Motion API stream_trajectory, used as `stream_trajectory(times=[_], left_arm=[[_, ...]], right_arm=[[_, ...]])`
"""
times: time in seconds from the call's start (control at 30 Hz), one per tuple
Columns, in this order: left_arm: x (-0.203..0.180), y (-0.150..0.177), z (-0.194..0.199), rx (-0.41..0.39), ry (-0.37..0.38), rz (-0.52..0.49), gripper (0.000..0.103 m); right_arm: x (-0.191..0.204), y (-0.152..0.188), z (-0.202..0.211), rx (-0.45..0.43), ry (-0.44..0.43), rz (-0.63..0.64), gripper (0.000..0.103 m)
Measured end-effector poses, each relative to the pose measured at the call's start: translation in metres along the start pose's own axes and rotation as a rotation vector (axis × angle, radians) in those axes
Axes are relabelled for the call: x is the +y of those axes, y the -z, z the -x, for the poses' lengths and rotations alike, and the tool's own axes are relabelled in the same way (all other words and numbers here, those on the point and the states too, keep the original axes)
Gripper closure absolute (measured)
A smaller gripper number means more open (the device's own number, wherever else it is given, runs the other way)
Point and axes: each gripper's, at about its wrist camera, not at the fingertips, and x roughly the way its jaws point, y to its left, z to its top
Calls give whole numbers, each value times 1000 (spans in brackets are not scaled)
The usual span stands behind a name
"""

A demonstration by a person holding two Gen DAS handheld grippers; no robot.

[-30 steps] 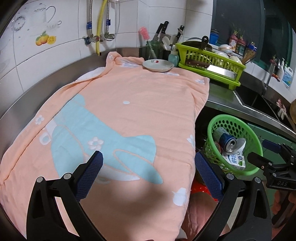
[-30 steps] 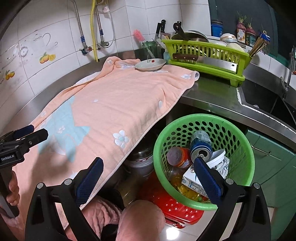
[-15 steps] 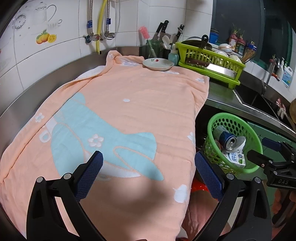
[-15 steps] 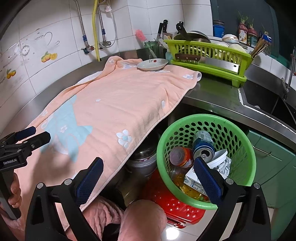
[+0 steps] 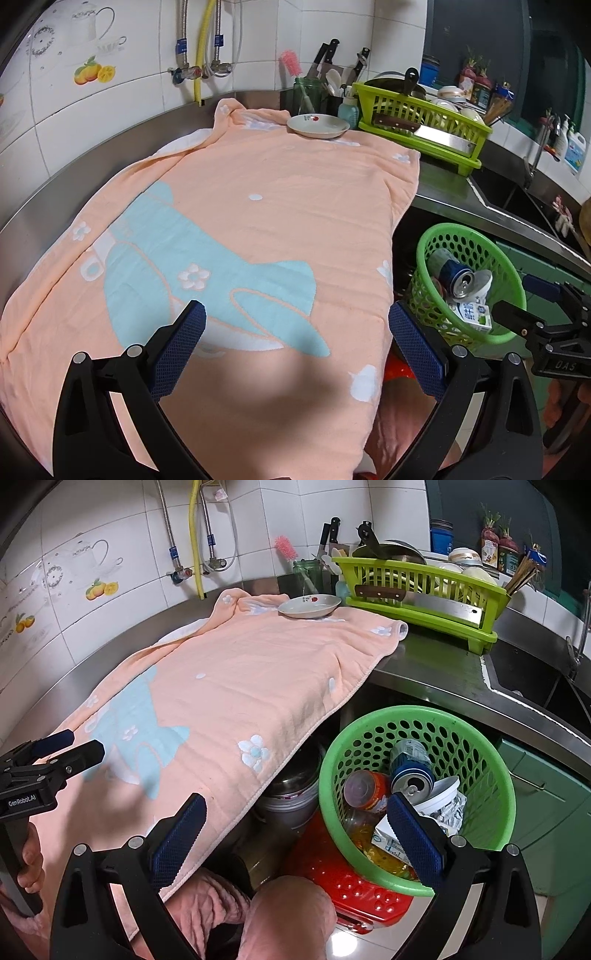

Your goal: Collect trash

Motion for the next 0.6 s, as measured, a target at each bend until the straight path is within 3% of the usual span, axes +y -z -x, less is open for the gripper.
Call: stream_trajectory(times=[0.6], left_arm=[[-3,1,-3,11,-1,-9,5]], right_arm=[[2,-1,-1,3,-7,6,8]])
